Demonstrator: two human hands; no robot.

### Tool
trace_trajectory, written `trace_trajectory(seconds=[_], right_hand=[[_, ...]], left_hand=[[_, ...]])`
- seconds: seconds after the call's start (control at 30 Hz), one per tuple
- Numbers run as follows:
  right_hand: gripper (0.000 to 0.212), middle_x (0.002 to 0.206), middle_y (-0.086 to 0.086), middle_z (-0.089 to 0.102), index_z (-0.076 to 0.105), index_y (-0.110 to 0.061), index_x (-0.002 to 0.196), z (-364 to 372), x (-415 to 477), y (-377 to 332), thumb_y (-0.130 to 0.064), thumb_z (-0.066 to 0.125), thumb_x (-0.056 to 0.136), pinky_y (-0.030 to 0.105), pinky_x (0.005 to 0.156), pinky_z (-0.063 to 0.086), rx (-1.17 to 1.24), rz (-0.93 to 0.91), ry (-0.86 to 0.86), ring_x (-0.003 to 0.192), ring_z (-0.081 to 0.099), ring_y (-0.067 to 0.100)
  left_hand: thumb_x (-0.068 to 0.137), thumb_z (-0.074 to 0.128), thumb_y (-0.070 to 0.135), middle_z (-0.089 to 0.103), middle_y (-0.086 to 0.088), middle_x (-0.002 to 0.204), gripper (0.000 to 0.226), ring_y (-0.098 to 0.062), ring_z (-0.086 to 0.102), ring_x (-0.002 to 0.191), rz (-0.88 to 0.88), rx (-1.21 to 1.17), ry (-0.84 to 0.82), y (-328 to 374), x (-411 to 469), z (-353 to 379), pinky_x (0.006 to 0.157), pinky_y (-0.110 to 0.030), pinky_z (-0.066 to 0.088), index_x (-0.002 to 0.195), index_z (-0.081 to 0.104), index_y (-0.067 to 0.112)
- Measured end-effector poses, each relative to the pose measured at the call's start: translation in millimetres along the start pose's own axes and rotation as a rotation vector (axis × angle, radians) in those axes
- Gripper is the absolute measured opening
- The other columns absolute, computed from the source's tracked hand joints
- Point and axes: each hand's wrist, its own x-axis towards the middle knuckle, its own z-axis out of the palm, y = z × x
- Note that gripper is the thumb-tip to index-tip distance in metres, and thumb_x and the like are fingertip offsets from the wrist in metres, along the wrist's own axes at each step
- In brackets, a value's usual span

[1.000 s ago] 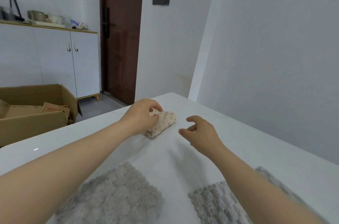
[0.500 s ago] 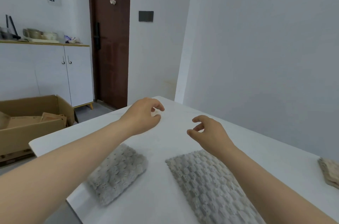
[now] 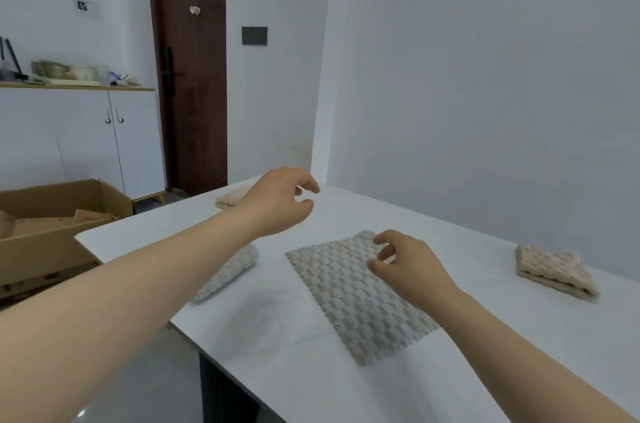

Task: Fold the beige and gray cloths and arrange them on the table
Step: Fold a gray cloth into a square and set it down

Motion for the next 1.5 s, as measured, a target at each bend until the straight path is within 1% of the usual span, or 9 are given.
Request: trace_trajectory(seconds=[0.23,0.4,0.6,0.83,0.93,1.1,1.27,1.37,1.5], right_hand=[[0.04,0.112,-0.006,0.062,0.053,-0.024,0.128,-8,-38,26,-0.033,0.059,0.089,0.024,0.075,0.048,-0.085,0.019,-0.027,0.091,0.058,0.01],[0.038,0.115,-0.004,0.064,0.054,-0.023,0.127,-2,-38,38,-0.033,0.058,0.09,0.027,0.082,0.048,-0.187,0.015,-0.07,0.102,0.06,0.013],[0.037,0.118,-0.006,0.064,0.054,-0.026,0.126,21,-20,49,-0.033,0.056,0.09,0.024,0.072,0.041,-0.246,0.014,-0.137,0.101,0.061,0.012],[0.037,0.115,-0.004,0.064,0.055,-0.023,0.127,51,6,51,-0.03,0.055,0.091,0.026,0.074,0.048,-0.28,0.016,-0.224,0.098,0.062,0.014],[0.036,0.115,-0.003,0.064,0.056,-0.021,0.125,62,16,52,-0.028,0.056,0.09,0.03,0.078,0.052,-0.302,0.018,-0.259,0.099,0.061,0.016],[0.033,0.114,0.0,0.06,0.061,-0.021,0.118,72,24,58,-0.031,0.058,0.087,0.033,0.079,0.053,-0.341,0.006,-0.266,0.097,0.06,0.018],[0.03,0.112,-0.001,0.056,0.061,-0.023,0.118,72,20,62,-0.031,0.056,0.09,0.027,0.077,0.046,-0.34,-0.018,-0.247,0.1,0.056,0.018],[0.03,0.115,-0.001,0.056,0.061,-0.024,0.118,69,15,65,-0.031,0.056,0.09,0.028,0.08,0.047,-0.331,-0.018,-0.237,0.103,0.056,0.018],[0.029,0.116,-0.002,0.056,0.06,-0.025,0.12,61,5,69,-0.033,0.056,0.092,0.029,0.083,0.048,-0.331,-0.015,-0.245,0.105,0.056,0.016]], left_hand=[[0.085,0.058,0.021,0.06,0.014,0.114,0.022,-0.006,0.056,0.1,0.016,-0.018,-0.043,22,-25,24,0.085,-0.025,0.045,0.105,0.063,0.029],[0.085,0.057,0.021,0.059,0.014,0.113,0.022,-0.006,0.056,0.099,0.017,-0.024,-0.088,15,-26,43,0.084,-0.023,0.044,0.105,0.063,0.029],[0.084,0.058,0.018,0.06,0.009,0.114,0.023,-0.009,0.057,0.1,-0.042,-0.057,-0.146,-15,-21,70,0.087,-0.029,0.048,0.105,0.065,0.026],[0.084,0.058,0.018,0.06,0.009,0.113,0.021,-0.008,0.056,0.098,-0.09,-0.077,-0.21,-46,-11,99,0.078,-0.023,0.039,0.102,0.064,0.027],[0.086,0.058,0.019,0.059,0.007,0.115,0.021,-0.009,0.056,0.101,-0.111,-0.081,-0.233,-57,-8,108,0.08,-0.022,0.039,0.105,0.064,0.024],[0.083,0.06,0.014,0.057,0.007,0.121,0.033,-0.009,0.055,0.106,-0.118,-0.063,-0.311,-69,-6,119,0.078,-0.017,0.037,0.115,0.062,0.022],[0.076,0.071,0.019,0.059,0.004,0.123,0.051,-0.013,0.056,0.109,-0.116,-0.005,-0.424,-76,-10,131,0.09,-0.021,0.042,0.124,0.058,0.021],[0.079,0.068,0.028,0.06,0.003,0.121,0.045,-0.016,0.054,0.112,-0.063,0.112,-0.455,-74,-13,133,0.097,-0.028,0.043,0.122,0.059,0.021],[0.083,0.062,0.031,0.062,0.004,0.115,0.035,-0.017,0.056,0.107,0.038,0.25,-0.497,-66,-20,130,0.092,-0.033,0.046,0.117,0.06,0.024]])
